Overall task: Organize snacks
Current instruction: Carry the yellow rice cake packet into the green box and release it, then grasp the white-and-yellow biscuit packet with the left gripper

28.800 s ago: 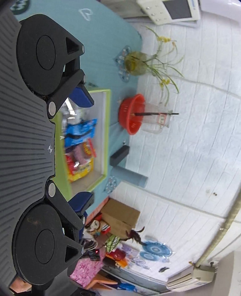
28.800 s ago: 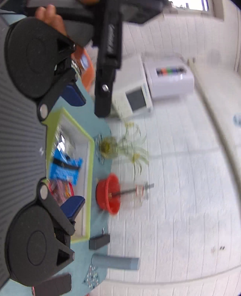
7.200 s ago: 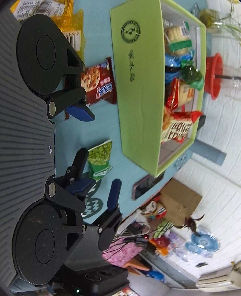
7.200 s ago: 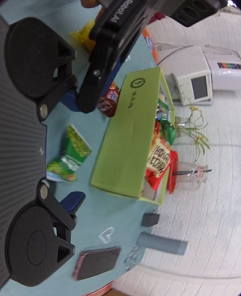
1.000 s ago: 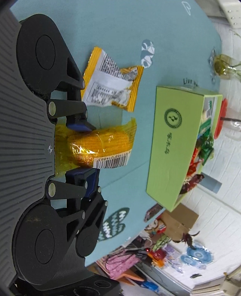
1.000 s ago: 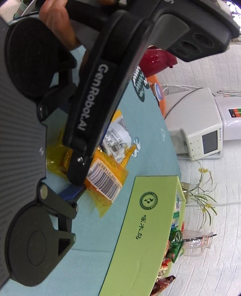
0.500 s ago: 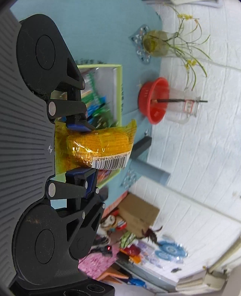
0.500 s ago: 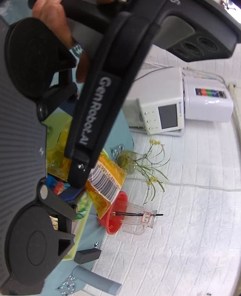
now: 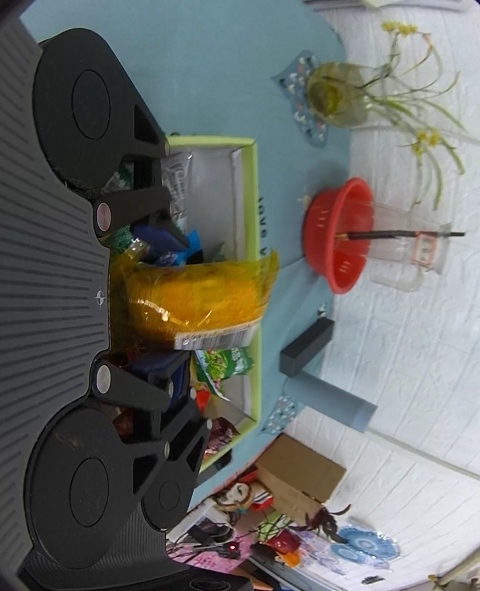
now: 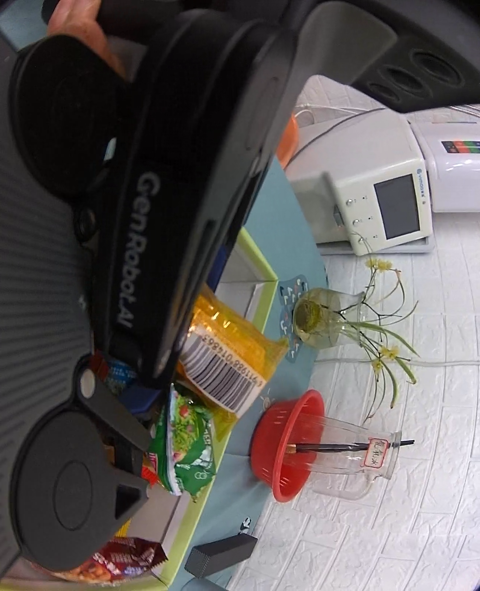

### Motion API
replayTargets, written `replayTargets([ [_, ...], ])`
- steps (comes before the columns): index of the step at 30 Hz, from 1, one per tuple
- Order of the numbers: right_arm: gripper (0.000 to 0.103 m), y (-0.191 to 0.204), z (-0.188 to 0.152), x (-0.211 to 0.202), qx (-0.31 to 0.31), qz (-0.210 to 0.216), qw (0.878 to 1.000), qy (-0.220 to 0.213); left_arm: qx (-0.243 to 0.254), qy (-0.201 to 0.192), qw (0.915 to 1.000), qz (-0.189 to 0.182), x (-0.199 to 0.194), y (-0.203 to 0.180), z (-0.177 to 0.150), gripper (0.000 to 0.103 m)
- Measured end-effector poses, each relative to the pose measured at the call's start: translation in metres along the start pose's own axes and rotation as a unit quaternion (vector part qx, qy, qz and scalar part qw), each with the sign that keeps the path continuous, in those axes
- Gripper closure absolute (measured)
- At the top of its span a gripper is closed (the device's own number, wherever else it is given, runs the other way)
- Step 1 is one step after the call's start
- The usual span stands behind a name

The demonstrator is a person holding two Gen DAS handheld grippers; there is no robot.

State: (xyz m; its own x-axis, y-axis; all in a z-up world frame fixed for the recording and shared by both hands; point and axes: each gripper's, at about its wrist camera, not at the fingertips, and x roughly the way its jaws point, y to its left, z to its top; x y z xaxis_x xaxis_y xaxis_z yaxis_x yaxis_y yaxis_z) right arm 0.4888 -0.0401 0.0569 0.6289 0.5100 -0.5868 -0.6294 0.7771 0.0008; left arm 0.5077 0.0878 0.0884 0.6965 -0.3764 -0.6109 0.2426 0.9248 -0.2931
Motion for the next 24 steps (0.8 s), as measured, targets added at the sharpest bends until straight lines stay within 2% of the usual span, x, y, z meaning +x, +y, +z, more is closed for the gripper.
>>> replayTargets([
  [3,0.011,0.007,-0.001,-0.036,-0.003,-0.006,0.999,-0.037,0.014,-0.051,0.9986,0.008,-0.040,-0.009,0.005,0.036],
  [5,0.010,0.013,-0.005,-0.066,-0.002,-0.014,0.998,-0.068,0.026,-0.082,0.9962,0.013,-0.070,-0.013,0.003,0.033],
  [7,0.010,0.021,-0.018,-0.092,0.011,-0.022,0.995,-0.099,0.026,-0.105,0.9941,0.010,-0.099,-0.010,-0.007,0.026],
  [9,0.010,0.032,-0.039,-0.108,0.024,-0.004,0.994,-0.107,0.013,-0.110,0.9938,0.004,-0.119,-0.002,-0.025,0.025],
  [12,0.010,0.052,-0.077,-0.104,0.042,0.043,0.995,-0.081,-0.011,-0.081,0.9966,0.013,-0.129,0.015,-0.064,0.025],
  [15,0.010,0.078,-0.107,-0.081,0.057,0.080,0.995,-0.027,-0.038,-0.028,0.9982,0.038,-0.125,0.035,-0.107,0.033],
  [18,0.010,0.104,-0.125,-0.069,0.076,0.107,0.991,0.002,-0.065,0.015,0.9969,0.042,-0.121,0.054,-0.140,0.038],
  [21,0.010,0.128,-0.127,-0.062,0.057,0.121,0.991,0.012,-0.072,0.036,0.9963,0.030,-0.118,0.062,-0.151,0.038],
  [24,0.010,0.144,-0.125,-0.056,0.036,0.110,0.993,0.020,-0.055,0.044,0.9974,0.015,-0.115,0.061,-0.149,0.037],
])
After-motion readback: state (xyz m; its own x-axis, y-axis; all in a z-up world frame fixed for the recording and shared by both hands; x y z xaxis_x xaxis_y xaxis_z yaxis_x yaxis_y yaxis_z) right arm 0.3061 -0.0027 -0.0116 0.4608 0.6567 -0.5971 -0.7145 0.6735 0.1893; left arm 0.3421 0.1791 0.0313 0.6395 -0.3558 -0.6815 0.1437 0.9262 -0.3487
